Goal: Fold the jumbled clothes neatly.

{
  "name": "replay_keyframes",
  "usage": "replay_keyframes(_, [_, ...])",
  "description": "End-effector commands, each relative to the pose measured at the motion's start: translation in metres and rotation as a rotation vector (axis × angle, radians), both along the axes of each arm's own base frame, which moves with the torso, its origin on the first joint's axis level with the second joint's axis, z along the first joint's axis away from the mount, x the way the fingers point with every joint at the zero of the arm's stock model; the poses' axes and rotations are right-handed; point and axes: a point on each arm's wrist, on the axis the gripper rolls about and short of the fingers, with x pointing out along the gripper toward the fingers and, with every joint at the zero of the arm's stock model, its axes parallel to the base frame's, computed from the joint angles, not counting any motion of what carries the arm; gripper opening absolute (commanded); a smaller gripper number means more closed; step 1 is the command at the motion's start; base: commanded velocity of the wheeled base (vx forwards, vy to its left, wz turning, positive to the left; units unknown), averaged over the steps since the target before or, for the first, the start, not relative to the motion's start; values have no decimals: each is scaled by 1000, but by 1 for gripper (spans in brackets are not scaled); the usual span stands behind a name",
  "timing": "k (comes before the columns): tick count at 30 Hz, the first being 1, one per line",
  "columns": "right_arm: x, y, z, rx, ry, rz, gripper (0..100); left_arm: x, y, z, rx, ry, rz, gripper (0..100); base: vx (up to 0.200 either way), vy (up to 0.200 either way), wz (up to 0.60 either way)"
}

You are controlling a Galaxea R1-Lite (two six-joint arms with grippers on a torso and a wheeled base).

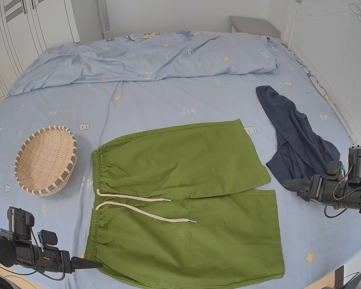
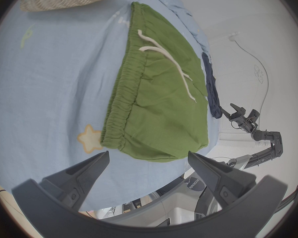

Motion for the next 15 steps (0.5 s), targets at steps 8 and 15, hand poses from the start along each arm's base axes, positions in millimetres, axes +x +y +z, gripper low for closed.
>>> replay_keyframes(8, [4,-7,-4,-2,15,-27,100,7,5,-16,-1,85,5,100,0,0,0])
replay_keyframes(15, [3,-6,-4,-2,15,-24,100,21,5,-32,-1,63,-8,100,0,0,0])
